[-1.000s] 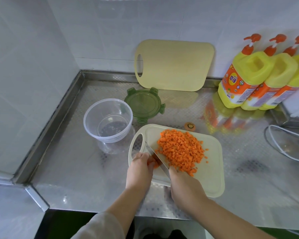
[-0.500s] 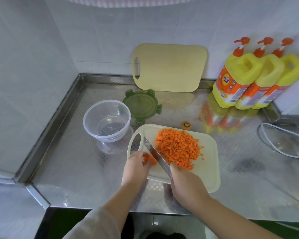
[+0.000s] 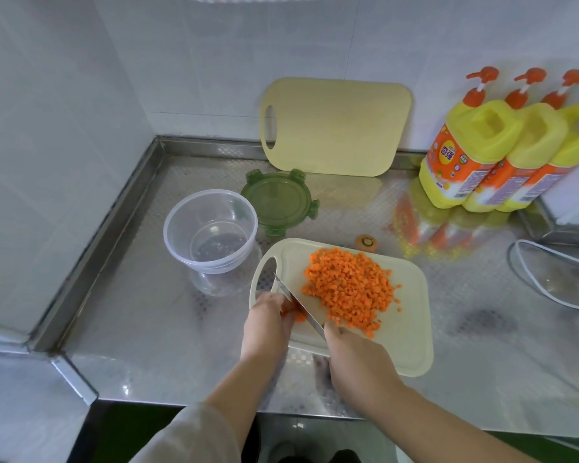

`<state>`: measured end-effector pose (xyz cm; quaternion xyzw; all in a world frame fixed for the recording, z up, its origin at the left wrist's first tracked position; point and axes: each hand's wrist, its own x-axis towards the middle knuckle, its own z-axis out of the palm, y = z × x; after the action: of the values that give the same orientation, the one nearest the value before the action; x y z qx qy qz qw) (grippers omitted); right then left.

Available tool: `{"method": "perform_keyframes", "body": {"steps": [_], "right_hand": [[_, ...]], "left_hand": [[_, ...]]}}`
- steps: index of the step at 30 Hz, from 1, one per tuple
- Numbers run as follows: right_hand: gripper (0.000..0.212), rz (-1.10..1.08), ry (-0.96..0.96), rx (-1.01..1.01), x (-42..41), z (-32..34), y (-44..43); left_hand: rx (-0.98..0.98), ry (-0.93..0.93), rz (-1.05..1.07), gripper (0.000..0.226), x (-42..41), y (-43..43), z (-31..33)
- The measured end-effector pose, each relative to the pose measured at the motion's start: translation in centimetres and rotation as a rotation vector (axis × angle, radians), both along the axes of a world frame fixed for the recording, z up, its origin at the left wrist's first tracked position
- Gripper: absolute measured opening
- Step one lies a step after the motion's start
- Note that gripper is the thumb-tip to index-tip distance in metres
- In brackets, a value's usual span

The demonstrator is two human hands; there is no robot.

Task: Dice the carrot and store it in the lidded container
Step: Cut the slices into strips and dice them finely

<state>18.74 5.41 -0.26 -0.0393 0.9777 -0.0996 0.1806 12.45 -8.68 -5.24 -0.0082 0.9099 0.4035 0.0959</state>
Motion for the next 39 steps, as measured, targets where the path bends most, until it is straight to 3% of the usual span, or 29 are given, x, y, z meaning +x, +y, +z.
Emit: {"method": "perform_keyframes", "body": {"steps": [4,7,14,21,29,39], "right_hand": [[0.037,0.002,-0.032,0.036,-0.4,-0.7,-0.5],[0.033,-0.011,-0.027,0.025,-0.5,-1.0,-0.6],[0.004,-0.185,-0.049,-0.206,-1.4,-0.1,1.8],[0.015,-0.065,0.016,-0.108,-1.0,1.1,1.6],[0.033,-0.02,0.018,-0.046,-0.1,1.2,0.8],[0.03,-0.034,-0.016,-0.067,0.0,0.2,-0.2]], "left_hand": [[-0.003,-0.019,0.021,0.023,0.0,0.1,0.0],[-0.021,-0.024,0.027,0.013,-0.1,0.0,0.0],[0.067,-0.021,0.036,0.019,-0.1,-0.1,-0.3],[0.127,-0.042,0.073,0.016,-0.2,0.1,0.1],[0.102,-0.012,0.061,0.031,-0.1,-0.3,0.8],[0.051,0.027,0.036,0.018,0.0,-0.1,0.2]]}}
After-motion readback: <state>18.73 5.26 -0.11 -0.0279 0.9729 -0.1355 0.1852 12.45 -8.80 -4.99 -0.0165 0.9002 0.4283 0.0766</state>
